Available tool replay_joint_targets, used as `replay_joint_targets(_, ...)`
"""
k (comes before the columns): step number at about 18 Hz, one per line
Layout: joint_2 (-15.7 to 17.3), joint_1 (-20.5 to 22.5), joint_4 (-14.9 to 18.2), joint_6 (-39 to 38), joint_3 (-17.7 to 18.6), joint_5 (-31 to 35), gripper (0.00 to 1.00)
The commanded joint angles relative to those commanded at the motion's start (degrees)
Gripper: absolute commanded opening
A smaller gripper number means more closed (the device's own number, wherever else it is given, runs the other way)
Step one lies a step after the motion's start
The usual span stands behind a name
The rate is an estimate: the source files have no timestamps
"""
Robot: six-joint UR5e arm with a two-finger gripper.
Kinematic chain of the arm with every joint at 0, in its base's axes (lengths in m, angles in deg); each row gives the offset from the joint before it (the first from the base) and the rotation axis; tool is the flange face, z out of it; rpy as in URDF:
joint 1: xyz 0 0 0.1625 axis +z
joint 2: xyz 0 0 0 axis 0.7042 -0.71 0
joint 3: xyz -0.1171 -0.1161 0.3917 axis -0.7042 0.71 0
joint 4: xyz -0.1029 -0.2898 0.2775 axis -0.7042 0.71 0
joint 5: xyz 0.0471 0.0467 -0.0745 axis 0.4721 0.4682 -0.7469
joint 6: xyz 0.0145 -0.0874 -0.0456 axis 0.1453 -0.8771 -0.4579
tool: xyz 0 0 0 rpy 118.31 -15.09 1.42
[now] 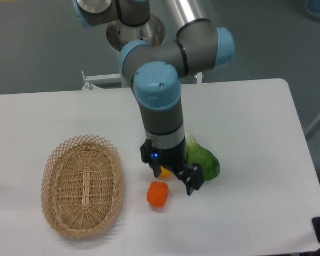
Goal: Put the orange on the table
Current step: 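Lift the open gripper up and away from the orange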
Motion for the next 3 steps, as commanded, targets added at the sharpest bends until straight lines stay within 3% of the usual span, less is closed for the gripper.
replay_joint_targets(3, 0.09, 0.0, 0.09, 0.0, 0.09, 0.0, 1.0)
